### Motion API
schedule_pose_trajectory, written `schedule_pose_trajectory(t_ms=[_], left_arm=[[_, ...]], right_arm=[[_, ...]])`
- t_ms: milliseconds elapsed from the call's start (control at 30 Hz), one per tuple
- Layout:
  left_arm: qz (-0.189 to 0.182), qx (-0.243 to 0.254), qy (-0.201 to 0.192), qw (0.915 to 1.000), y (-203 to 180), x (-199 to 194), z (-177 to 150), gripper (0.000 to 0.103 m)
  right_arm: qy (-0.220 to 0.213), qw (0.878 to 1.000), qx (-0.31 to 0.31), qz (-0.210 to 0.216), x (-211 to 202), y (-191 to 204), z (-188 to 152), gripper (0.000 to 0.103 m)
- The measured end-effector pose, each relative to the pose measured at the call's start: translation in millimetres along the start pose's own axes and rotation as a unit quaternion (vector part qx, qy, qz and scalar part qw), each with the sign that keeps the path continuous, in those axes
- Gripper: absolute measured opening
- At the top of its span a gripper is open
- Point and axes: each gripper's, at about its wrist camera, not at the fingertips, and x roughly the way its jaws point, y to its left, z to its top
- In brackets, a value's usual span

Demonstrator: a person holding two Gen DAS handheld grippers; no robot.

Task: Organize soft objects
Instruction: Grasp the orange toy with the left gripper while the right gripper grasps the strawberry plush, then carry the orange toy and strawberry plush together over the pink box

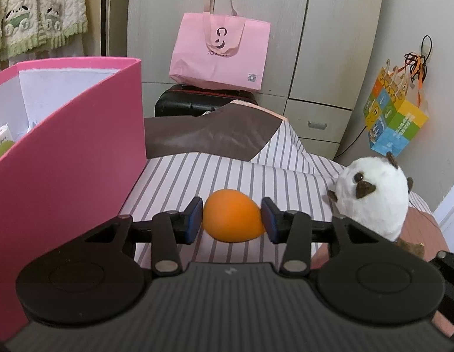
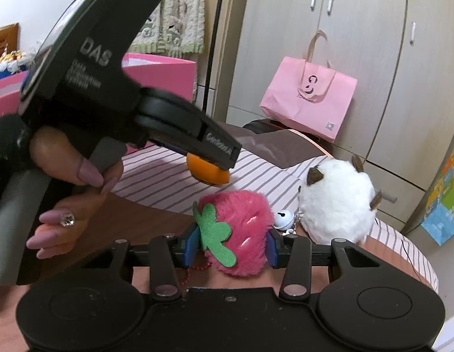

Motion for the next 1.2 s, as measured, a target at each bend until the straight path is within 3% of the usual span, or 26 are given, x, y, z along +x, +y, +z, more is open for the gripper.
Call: schedule_pose_trajectory(t_ms=[67, 200, 367, 533, 900, 1200], left_arm=[[-0.012, -0.007, 0.026, 0.9996, 1.3, 5.9, -0.1, 0.052], [0.004, 0.016, 0.012, 0.9998, -3.6, 4.9, -3.3, 0.052], [-0.005, 0.017, 0.018, 0.9997, -2.5, 4.2, -4.3, 0.045], [0.012, 0.031, 0.02, 0.9992, -3.6, -4.1, -5.8, 0.044], [-0.05, 0.041, 0.034, 0.9974, 7.7, -46.3, -14.2, 0.044], [-0.102, 0.056, 0.03, 0.9928, 11.0, -84.8, -32.1, 0.045]], right_arm=[[0.0, 1.0, 0.005, -0.002, -0.7, -1.5, 0.5, 0.049], [0.003, 1.0, 0.017, 0.004, 1.8, -6.2, 0.1, 0.049], [0.0, 1.0, 0.021, 0.01, 4.3, -8.1, 0.6, 0.049], [0.002, 1.0, 0.031, 0.005, 1.7, -9.3, -1.5, 0.049], [0.008, 0.995, 0.099, 0.004, -14.3, -16.9, -4.2, 0.049], [0.012, 0.995, 0.099, -0.02, -44.2, -2.1, -12.1, 0.049]])
